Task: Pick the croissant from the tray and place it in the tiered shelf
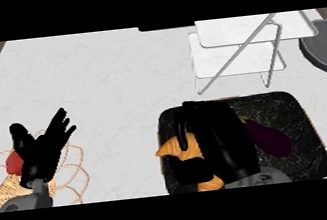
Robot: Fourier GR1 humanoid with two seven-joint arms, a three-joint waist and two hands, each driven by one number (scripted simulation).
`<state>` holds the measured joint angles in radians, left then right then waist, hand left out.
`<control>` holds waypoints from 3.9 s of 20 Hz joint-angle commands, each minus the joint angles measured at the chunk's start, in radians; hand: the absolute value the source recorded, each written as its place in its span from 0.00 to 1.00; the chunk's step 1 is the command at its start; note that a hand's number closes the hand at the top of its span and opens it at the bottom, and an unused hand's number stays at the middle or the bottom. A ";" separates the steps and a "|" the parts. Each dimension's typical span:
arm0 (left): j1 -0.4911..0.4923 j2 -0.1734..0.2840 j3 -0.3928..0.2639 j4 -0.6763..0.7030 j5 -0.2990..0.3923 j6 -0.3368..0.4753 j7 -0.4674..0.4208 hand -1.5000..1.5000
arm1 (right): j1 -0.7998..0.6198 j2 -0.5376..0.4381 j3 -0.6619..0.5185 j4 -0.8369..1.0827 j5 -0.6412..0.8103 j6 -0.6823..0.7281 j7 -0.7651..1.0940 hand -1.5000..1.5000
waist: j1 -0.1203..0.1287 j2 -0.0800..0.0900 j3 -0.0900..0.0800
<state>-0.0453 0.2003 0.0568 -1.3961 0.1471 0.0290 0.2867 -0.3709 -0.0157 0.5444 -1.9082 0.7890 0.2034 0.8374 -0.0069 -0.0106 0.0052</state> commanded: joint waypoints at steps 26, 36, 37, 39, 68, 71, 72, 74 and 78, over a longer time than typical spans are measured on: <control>0.068 -0.001 -0.004 -0.013 0.000 -0.052 0.003 0.50 | -0.834 -0.243 -0.770 0.192 -0.169 0.331 0.200 1.00 | 0.019 0.008 -0.006; -0.058 0.015 0.054 0.151 0.001 -0.059 -0.037 0.50 | -0.841 -0.360 -0.777 0.498 -0.194 0.330 -0.087 1.00 | 0.011 0.016 -0.007; 0.055 0.017 0.039 0.007 0.016 -0.069 -0.008 0.50 | -0.761 -0.352 -0.754 0.450 -0.168 0.299 -0.119 1.00 | 0.019 0.011 -0.005; 0.000 -0.024 0.019 0.061 -0.008 -0.035 -0.009 0.50 | -0.812 -0.324 -0.722 0.543 -0.119 0.219 -0.139 1.00 | 0.020 0.014 -0.006; 0.025 -0.050 0.009 0.017 -0.041 -0.030 -0.002 0.50 | -0.928 -0.415 -0.842 1.037 -0.127 -0.050 -0.459 1.00 | 0.022 0.013 -0.005; -0.008 -0.032 0.033 0.092 -0.031 -0.057 -0.041 0.50 | -0.951 -0.380 -0.867 1.051 -0.132 -0.134 -0.424 0.00 | 0.018 0.016 -0.006; 0.011 -0.040 0.018 0.051 -0.040 -0.044 -0.017 0.50 | -0.962 -0.401 -0.891 1.077 -0.155 -0.123 -0.434 0.00 | 0.023 0.015 -0.006; -0.037 -0.041 0.028 0.069 -0.045 -0.019 0.015 0.50 | -0.970 -0.365 -0.909 1.047 -0.192 -0.133 -0.404 0.00 | 0.013 0.013 -0.005; -0.004 -0.031 0.029 0.017 -0.039 -0.024 0.036 0.50 | -0.964 -0.376 -0.992 1.029 -0.289 -0.143 -0.415 0.00 | 0.013 0.010 -0.005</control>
<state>-0.0497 0.1792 0.0911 -1.3982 0.1202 -0.0200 0.2744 -1.3279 -0.3899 -0.3878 -0.8675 0.5729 0.0653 0.4127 0.0126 -0.0027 0.0054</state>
